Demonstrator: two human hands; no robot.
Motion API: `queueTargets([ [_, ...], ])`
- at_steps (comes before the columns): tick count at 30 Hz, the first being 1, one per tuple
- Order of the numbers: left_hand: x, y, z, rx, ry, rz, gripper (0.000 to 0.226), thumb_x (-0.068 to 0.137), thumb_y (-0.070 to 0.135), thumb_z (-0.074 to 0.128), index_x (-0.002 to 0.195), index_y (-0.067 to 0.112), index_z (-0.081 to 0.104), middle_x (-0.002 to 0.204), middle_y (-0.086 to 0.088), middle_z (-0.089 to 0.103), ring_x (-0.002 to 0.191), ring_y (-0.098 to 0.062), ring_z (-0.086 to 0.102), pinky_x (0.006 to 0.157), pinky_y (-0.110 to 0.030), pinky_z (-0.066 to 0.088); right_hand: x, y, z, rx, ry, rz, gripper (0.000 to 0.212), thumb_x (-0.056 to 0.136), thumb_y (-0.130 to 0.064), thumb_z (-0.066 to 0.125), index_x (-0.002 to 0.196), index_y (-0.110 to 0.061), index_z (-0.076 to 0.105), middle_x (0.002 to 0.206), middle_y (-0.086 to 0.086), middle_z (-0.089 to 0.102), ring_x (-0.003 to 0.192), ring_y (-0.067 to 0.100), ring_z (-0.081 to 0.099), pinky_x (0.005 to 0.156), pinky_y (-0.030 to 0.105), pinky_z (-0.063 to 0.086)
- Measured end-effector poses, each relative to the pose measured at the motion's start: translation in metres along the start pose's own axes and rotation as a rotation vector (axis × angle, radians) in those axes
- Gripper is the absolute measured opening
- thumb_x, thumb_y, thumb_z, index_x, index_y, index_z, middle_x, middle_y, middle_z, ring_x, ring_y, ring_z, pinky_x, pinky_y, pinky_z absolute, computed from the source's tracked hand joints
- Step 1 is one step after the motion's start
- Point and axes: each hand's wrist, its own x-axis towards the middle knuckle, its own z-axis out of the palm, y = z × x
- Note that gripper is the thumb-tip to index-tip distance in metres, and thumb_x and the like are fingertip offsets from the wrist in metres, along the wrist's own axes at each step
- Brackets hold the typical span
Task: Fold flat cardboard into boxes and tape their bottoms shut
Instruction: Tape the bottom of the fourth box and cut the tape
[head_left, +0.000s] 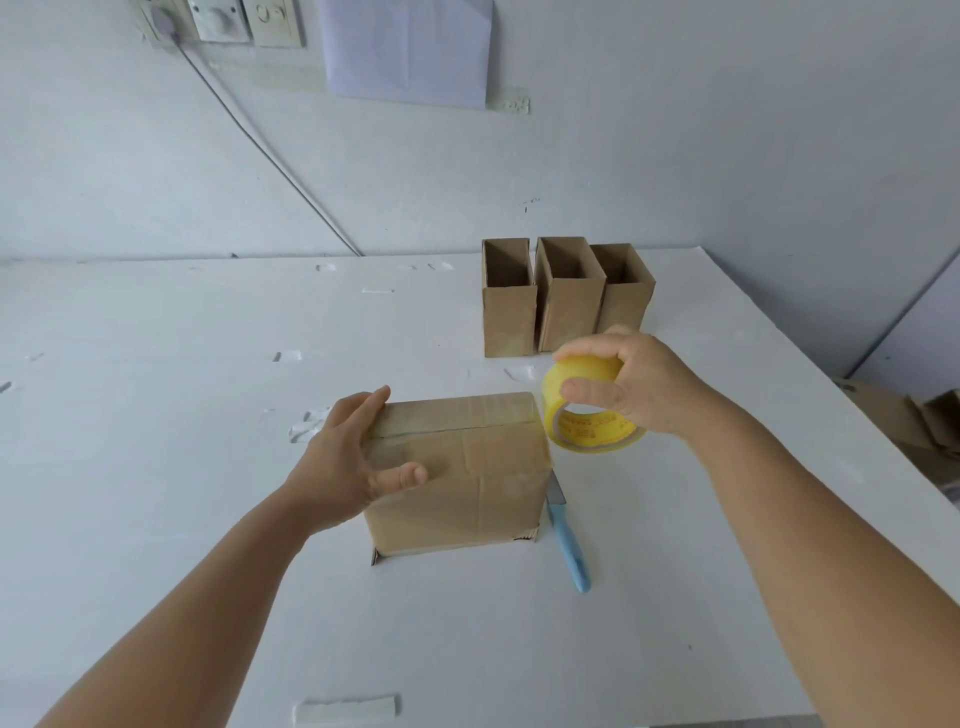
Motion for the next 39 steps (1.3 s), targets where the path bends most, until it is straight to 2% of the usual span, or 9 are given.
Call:
queueTargets([
  [5,0.000,0.001,0.000,0.004,0.002,0.000,0.125,0.050,0.078,0.072,0.151,0.024,0.023,0.134,0.021,0.027,0.123,0.001,0.031,0.101,-0.019,0.027,-0.006,0.019,0.007,-0.020,-0.014,0.022,0.029,0.067,-0.053,0.074,0.091,-0.060,0.058,0.108,-0.010,0.050,0.095,0.001,0.051,0.073,0.017,0.039],
  [17,-0.002,0.004,-0.002,0.100,-0.053,-0.029,0.128,0.045,0.085,0.060,0.151,0.027,0.018,0.135,0.020,0.025,0.132,-0.013,0.029,0.111,-0.031,0.028,-0.012,0.046,0.031,0.029,-0.059,0.098,0.033,0.056,-0.068,0.065,0.088,-0.064,0.057,0.104,-0.014,0.050,0.099,0.009,0.052,0.079,0.026,0.043],
  [20,-0.002,0.009,-0.005,0.336,-0.134,-0.029,0.122,0.055,0.093,0.040,0.153,0.028,0.007,0.147,0.016,0.016,0.137,-0.022,0.020,0.117,-0.040,0.014,-0.011,0.049,0.035,0.047,-0.058,0.099,0.030,0.060,-0.063,0.066,0.088,-0.063,0.057,0.105,-0.013,0.050,0.101,0.011,0.052,0.079,0.025,0.042],
  [24,0.002,0.017,-0.007,0.745,-0.227,0.043,0.121,0.060,0.093,0.009,0.151,0.016,-0.015,0.160,0.004,-0.013,0.144,-0.012,-0.022,0.115,-0.047,-0.015,-0.009,0.048,0.038,0.063,-0.067,0.109,0.031,0.062,-0.060,0.065,0.092,-0.059,0.057,0.109,-0.007,0.051,0.101,0.011,0.051,0.077,0.023,0.041],
  [26,0.007,0.032,0.006,0.842,-0.270,0.089,0.123,0.058,0.093,0.004,0.149,0.014,-0.019,0.159,0.000,-0.019,0.141,-0.014,-0.029,0.112,-0.047,-0.020,-0.009,0.047,0.041,0.072,-0.082,0.098,0.029,0.065,-0.057,0.068,0.092,-0.057,0.058,0.108,-0.007,0.050,0.100,0.009,0.052,0.076,0.022,0.041],
  [31,0.029,0.076,0.055,0.874,-0.354,0.211,0.121,0.070,0.088,0.030,0.149,0.009,-0.018,0.159,-0.007,-0.018,0.144,-0.020,-0.022,0.113,-0.044,-0.016,-0.008,0.047,0.044,0.038,-0.082,0.065,0.025,0.076,-0.045,0.074,0.090,-0.057,0.057,0.102,-0.010,0.047,0.091,0.000,0.052,0.070,0.011,0.038],
  [33,0.038,0.084,0.061,0.890,-0.359,0.232,0.121,0.071,0.085,0.037,0.150,0.009,-0.015,0.160,-0.007,-0.014,0.147,-0.023,-0.013,0.116,-0.044,-0.005,-0.007,0.046,0.042,0.005,-0.077,0.069,0.026,0.075,-0.047,0.073,0.092,-0.057,0.056,0.101,-0.011,0.045,0.093,0.003,0.050,0.073,0.017,0.038],
  [36,0.045,0.092,0.070,0.935,-0.330,0.296,0.119,0.068,0.083,0.042,0.151,0.014,-0.007,0.158,-0.003,0.010,0.134,-0.031,0.023,0.109,-0.042,0.016,-0.005,0.043,0.045,-0.057,-0.095,0.064,0.030,0.074,-0.052,0.071,0.100,-0.053,0.058,0.097,-0.014,0.041,0.097,0.010,0.048,0.078,0.025,0.039],
  [39,0.045,0.092,0.074,0.910,-0.275,0.350,0.114,0.068,0.080,0.043,0.152,0.016,0.000,0.146,-0.001,0.026,0.127,-0.027,0.028,0.108,-0.041,0.016,-0.001,0.041,0.043,-0.124,-0.125,0.051,0.040,0.074,-0.056,0.070,0.111,-0.049,0.058,0.095,-0.014,0.038,0.098,0.012,0.047,0.079,0.027,0.038],
])
